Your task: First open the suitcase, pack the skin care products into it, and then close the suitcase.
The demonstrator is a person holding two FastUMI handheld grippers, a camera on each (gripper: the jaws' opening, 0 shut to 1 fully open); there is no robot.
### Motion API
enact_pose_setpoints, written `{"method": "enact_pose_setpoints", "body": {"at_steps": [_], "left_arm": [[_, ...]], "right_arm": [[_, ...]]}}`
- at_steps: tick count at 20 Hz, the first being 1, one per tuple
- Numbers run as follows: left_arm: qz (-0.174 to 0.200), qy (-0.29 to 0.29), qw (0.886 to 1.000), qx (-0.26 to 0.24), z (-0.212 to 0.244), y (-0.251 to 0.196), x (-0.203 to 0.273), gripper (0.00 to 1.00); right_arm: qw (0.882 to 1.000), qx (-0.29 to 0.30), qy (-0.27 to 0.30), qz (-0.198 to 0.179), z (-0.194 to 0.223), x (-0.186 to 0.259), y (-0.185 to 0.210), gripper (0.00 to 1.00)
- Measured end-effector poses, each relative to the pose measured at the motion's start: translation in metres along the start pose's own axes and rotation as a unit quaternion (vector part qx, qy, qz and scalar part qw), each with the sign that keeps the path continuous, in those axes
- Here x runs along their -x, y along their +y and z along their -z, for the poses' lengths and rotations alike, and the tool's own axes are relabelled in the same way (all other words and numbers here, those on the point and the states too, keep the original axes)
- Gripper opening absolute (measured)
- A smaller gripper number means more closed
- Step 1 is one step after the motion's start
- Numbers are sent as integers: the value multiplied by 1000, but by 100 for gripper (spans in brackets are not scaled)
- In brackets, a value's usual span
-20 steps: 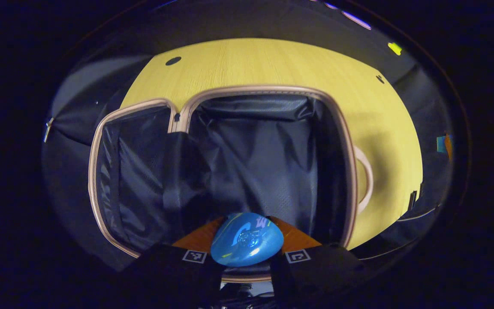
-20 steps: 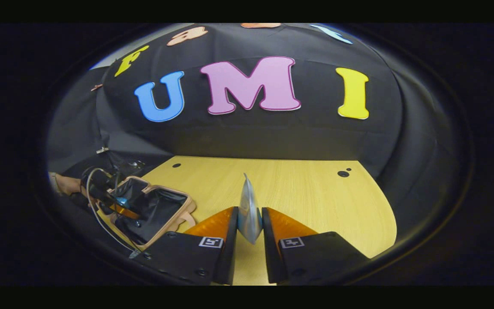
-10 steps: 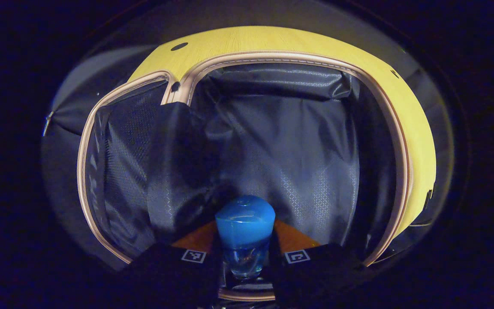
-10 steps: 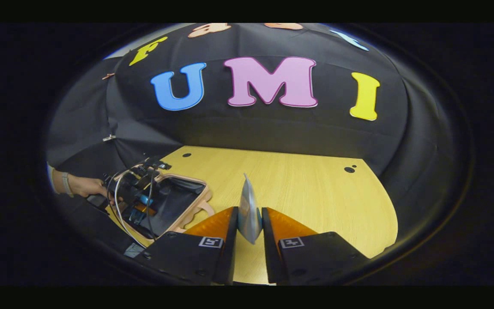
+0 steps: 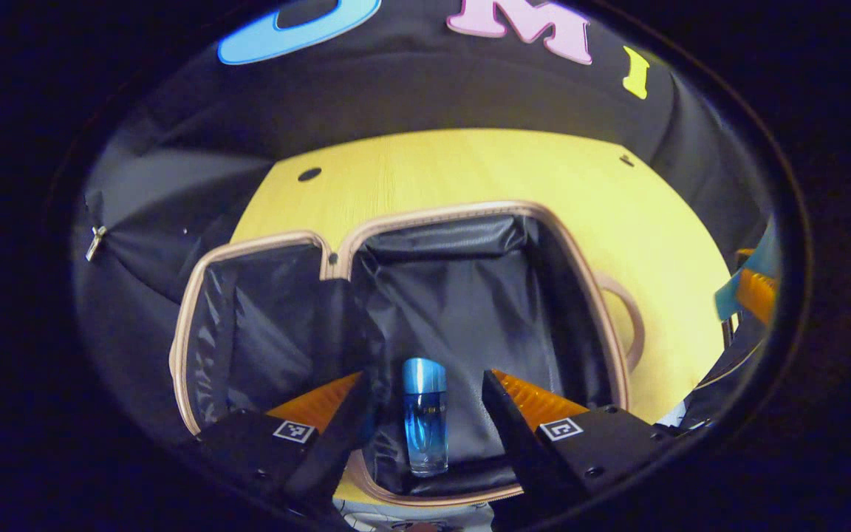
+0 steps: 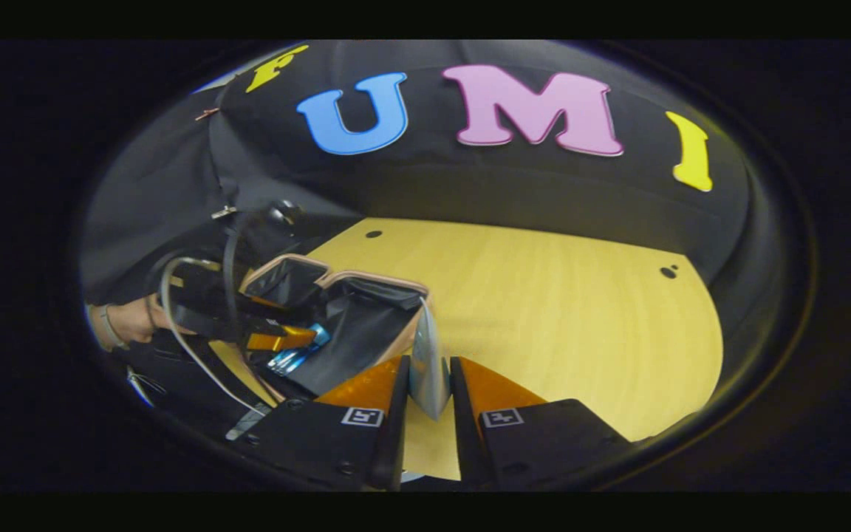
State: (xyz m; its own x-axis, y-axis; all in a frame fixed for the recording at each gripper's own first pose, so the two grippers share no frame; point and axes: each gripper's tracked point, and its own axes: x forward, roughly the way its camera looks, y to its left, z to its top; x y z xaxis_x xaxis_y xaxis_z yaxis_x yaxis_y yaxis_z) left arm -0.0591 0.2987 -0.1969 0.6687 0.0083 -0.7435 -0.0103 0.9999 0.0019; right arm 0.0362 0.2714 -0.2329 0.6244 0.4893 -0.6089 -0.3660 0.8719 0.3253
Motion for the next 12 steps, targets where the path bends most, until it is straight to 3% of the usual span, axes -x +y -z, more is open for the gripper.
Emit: {"method": "enact_pose_setpoints", "body": {"at_steps": [3, 5, 8, 12], "left_arm": [[11, -71, 997, 32, -15, 29, 52, 94], [-14, -93, 994, 50, -8, 70, 79, 95], [-66, -96, 989, 86, 21, 129, 111, 95], [-111, -71, 975, 178, 79, 197, 125, 94]], "right_arm": [[997, -33, 52, -49, 8, -38, 40, 33], [992, -51, 92, -65, 20, -62, 61, 33], [983, -73, 148, -74, 45, -90, 88, 33], [967, -96, 224, -68, 91, -121, 117, 33]]}}
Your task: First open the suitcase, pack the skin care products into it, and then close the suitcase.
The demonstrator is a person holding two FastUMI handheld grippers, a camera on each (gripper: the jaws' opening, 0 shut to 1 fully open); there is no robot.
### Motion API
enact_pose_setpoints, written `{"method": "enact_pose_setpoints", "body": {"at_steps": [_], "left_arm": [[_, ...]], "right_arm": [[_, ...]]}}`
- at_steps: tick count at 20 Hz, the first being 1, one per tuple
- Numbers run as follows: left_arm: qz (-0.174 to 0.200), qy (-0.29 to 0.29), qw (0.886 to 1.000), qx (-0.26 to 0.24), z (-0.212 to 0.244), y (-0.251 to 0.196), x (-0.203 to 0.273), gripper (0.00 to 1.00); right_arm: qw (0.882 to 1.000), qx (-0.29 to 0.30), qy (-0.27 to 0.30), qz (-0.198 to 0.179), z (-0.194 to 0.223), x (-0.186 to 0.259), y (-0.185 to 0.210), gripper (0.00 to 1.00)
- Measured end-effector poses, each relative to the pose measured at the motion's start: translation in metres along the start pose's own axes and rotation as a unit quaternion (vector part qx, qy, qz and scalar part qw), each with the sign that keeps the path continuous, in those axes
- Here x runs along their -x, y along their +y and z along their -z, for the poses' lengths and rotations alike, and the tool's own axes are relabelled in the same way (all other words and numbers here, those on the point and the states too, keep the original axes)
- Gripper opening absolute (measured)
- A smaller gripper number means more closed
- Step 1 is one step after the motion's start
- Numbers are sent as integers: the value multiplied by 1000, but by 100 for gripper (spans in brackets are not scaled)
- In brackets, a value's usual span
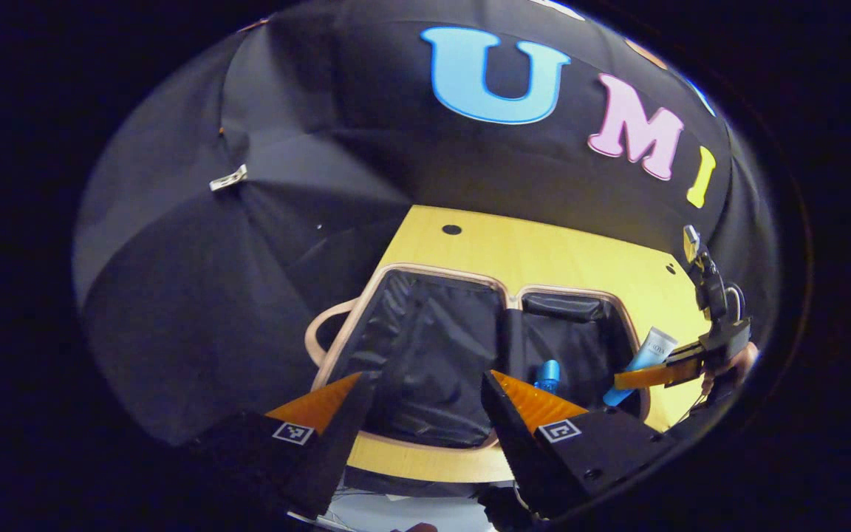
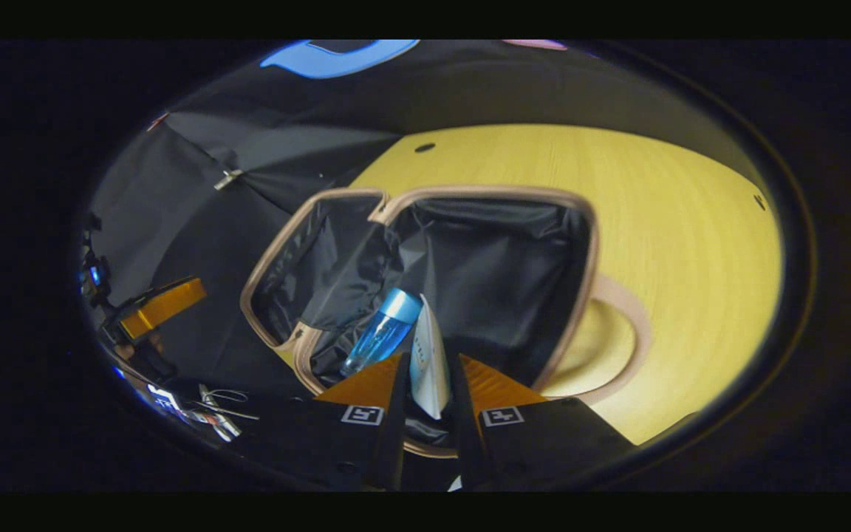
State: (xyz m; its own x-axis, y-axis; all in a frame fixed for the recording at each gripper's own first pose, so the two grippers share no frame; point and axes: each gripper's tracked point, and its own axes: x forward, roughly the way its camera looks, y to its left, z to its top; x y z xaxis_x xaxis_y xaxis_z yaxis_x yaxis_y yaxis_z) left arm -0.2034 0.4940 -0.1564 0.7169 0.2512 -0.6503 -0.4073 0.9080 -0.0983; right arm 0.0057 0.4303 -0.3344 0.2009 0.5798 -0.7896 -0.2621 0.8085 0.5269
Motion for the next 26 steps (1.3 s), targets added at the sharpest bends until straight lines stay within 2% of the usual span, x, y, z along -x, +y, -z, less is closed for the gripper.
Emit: {"method": "enact_pose_setpoints", "body": {"at_steps": [2, 3, 4, 5, 6, 7, 8, 10, 12, 14, 17, 19, 24, 26], "left_arm": [[-32, 6, 999, 24, 7, 34, 6, 94], [-51, 9, 998, 27, 11, 56, 3, 94], [-63, 10, 998, 27, 11, 71, 0, 94], [-74, 16, 997, 31, 12, 84, -4, 94], [-83, 19, 996, 36, 8, 95, -9, 94], [-88, 20, 995, 42, 5, 106, -12, 94], [-93, 23, 994, 46, 0, 116, -19, 94], [-116, 27, 992, 47, -8, 137, -29, 94], [-120, 29, 991, 47, -19, 145, -46, 94], [-121, 31, 991, 48, -28, 151, -63, 94], [-118, 29, 991, 58, -49, 159, -90, 94], [-103, 42, 991, 78, -58, 157, -113, 94], [-118, 158, 978, 73, -25, 168, -166, 94], [-112, 191, 971, 86, -10, 168, -181, 94]], "right_arm": [[1000, -18, 23, 5, 12, -19, 2, 33], [999, -15, 36, 7, 19, -28, 0, 27], [999, -25, 33, 3, 17, -34, 1, 27], [998, -32, 41, 21, 19, -38, -5, 29], [997, -39, 53, 27, 22, -40, -9, 34], [997, -44, 54, 29, 23, -42, -10, 34], [997, -49, 50, 25, 20, -40, -7, 37], [997, -71, 41, -7, 12, -34, 13, 39], [997, -78, 26, -12, 3, -25, 22, 68], [999, -51, -12, -8, -9, -7, 23, 96], [997, 6, -81, -16, -28, 35, 23, 98], [994, 19, -107, -9, -31, 59, 11, 97], [991, 2, -137, 13, -25, 96, -25, 97], [990, -15, -138, 39, -17, 104, -49, 98]]}}
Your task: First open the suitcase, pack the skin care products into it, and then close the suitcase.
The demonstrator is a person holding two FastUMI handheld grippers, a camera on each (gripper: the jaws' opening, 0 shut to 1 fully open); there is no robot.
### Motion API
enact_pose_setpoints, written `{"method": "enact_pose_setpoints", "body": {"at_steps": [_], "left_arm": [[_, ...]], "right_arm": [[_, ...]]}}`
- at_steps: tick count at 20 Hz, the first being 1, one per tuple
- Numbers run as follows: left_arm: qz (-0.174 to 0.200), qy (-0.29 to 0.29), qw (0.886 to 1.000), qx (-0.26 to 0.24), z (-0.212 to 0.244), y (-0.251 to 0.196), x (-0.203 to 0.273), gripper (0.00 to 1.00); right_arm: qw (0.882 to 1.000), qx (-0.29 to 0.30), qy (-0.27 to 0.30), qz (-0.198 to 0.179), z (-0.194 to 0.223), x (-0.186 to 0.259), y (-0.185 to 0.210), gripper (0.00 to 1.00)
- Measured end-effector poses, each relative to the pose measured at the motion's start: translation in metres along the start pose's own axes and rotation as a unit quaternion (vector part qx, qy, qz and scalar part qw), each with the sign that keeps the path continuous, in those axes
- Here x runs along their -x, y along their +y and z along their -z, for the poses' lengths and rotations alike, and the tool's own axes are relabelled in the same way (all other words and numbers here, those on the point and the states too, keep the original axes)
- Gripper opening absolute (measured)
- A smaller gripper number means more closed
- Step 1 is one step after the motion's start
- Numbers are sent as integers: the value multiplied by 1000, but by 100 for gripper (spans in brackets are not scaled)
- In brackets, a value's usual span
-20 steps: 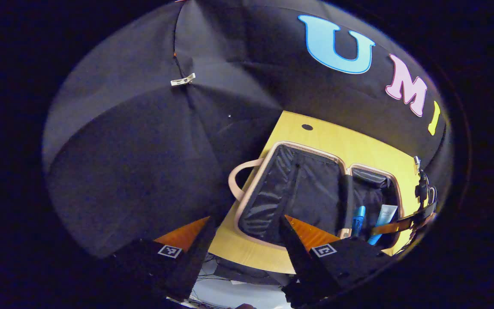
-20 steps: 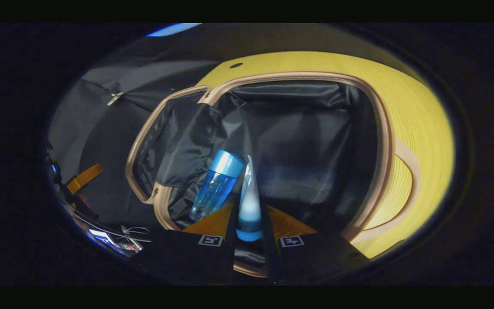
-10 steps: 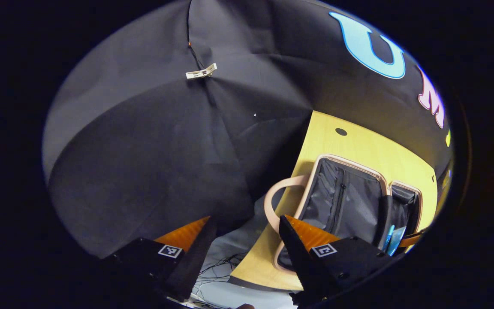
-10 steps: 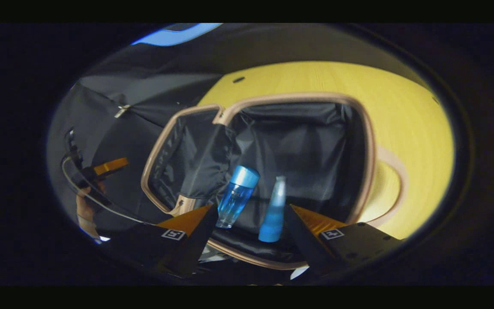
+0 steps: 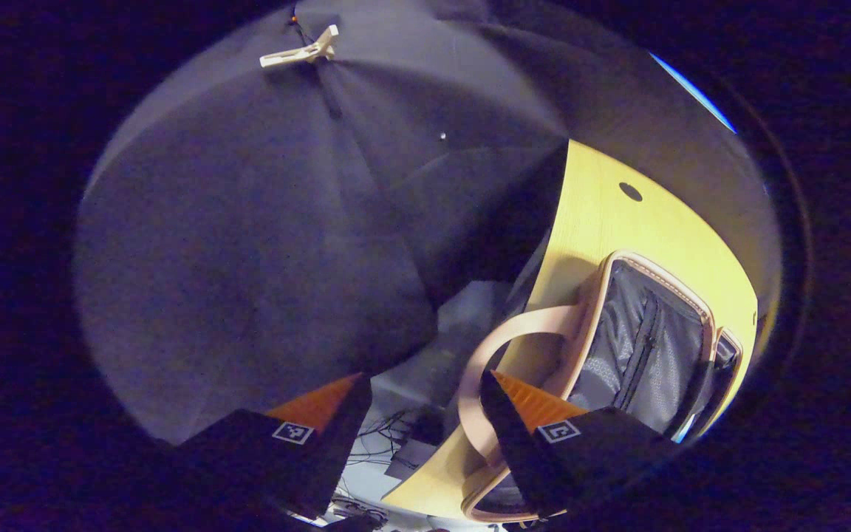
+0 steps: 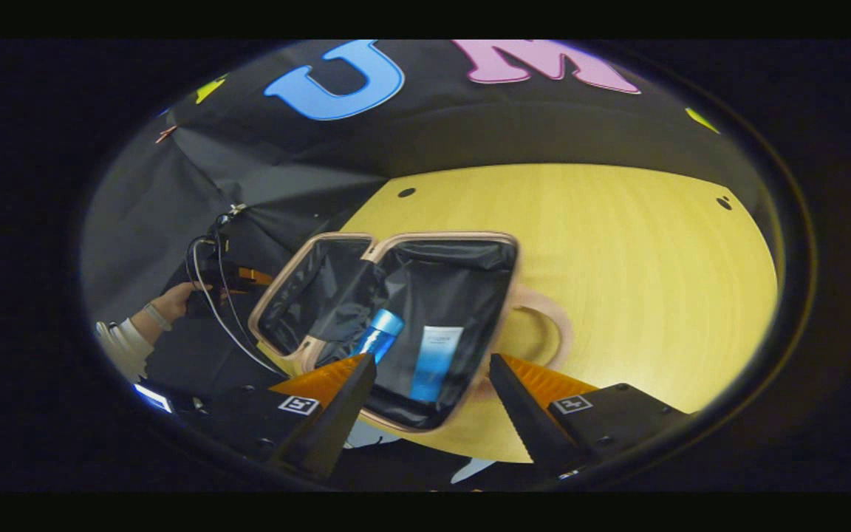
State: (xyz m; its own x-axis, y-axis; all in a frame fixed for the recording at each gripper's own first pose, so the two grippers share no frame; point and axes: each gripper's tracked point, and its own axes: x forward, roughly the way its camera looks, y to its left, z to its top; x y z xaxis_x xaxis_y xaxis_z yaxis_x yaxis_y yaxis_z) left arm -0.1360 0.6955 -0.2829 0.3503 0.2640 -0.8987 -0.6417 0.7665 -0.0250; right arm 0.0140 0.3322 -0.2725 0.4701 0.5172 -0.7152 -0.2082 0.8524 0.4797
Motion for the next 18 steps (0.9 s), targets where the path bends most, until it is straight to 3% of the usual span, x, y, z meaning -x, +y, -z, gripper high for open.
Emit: {"method": "enact_pose_setpoints", "body": {"at_steps": [2, 4, 5, 7, 11, 13, 18], "left_arm": [[3, 32, 999, 10, 10, -2, -16, 94], [39, 46, 998, 18, 18, -20, -24, 89], [57, 48, 997, 26, 20, -32, -29, 67], [45, 42, 998, 15, 14, -33, -26, 23], [71, 19, 997, -28, 1, -44, 12, 13], [92, -20, 994, -56, -14, -50, 44, 9], [134, -125, 977, -112, -40, -83, 153, 6]], "right_arm": [[1000, -23, -3, 11, 5, 8, -12, 98], [999, -36, -1, 26, 12, 11, -25, 98], [999, -38, -3, 32, 12, 14, -30, 98], [998, -42, -9, 37, 13, 19, -33, 98], [999, -34, -22, 9, 9, 22, -20, 98], [1000, -7, -26, -12, 4, 25, -10, 97], [998, 38, -35, -42, -2, 30, -6, 98]]}}
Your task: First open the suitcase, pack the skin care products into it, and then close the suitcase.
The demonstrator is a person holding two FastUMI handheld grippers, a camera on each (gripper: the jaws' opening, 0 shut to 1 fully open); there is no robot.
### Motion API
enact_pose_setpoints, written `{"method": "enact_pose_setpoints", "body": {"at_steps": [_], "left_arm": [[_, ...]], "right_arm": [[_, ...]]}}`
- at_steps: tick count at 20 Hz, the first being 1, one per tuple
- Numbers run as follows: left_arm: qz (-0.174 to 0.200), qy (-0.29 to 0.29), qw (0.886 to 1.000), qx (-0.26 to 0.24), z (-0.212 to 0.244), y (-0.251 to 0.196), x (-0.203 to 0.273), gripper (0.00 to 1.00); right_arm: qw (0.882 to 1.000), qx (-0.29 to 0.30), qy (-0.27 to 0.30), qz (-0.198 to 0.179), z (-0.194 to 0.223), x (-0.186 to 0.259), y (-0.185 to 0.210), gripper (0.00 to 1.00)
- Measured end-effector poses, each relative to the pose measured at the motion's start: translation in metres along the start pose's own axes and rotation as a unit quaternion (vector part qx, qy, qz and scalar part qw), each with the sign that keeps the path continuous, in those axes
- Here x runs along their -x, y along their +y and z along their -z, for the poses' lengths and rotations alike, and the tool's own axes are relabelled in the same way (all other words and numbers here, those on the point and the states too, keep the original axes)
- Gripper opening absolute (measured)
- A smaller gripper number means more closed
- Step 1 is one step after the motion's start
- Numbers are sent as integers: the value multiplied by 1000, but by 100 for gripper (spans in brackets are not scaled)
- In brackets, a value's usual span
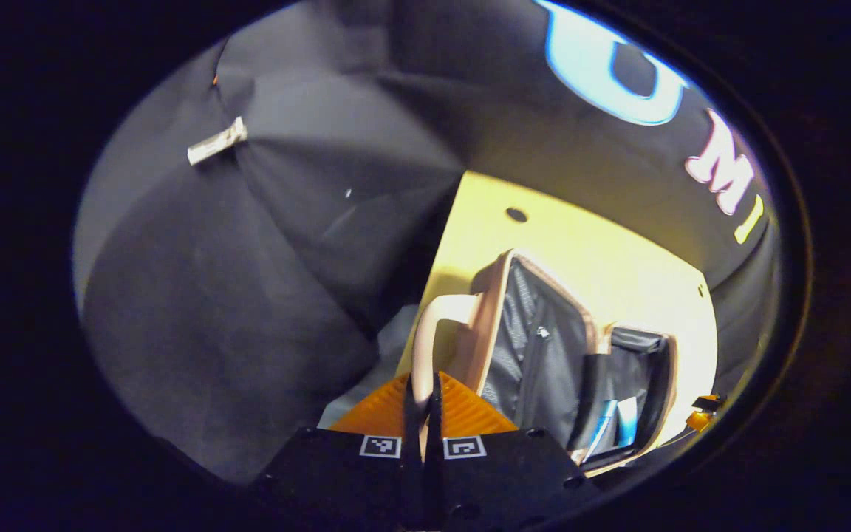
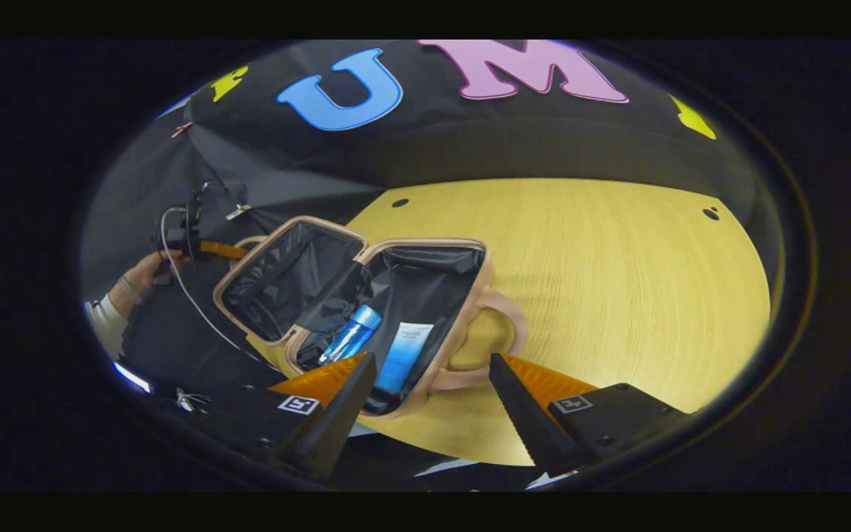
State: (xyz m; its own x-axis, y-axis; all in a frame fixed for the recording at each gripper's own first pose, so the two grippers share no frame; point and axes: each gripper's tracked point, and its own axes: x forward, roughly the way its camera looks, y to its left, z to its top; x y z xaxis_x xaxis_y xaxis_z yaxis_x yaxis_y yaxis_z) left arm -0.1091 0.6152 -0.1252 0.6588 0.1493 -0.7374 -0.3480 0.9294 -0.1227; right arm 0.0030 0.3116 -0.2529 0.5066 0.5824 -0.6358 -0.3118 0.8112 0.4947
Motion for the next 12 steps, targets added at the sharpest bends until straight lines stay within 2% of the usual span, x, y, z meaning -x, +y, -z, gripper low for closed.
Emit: {"method": "enact_pose_setpoints", "body": {"at_steps": [2, 5, 12], "left_arm": [[24, -34, 999, -7, -24, -32, 42, 6], [59, -63, 996, -10, -39, -92, 78, 6], [136, -94, 983, -82, -27, -264, 122, 6]], "right_arm": [[1000, -2, -6, -18, -5, 6, 4, 98], [999, 1, -16, -36, -9, 17, 3, 98], [999, 12, -35, -33, -4, 75, -44, 98]]}}
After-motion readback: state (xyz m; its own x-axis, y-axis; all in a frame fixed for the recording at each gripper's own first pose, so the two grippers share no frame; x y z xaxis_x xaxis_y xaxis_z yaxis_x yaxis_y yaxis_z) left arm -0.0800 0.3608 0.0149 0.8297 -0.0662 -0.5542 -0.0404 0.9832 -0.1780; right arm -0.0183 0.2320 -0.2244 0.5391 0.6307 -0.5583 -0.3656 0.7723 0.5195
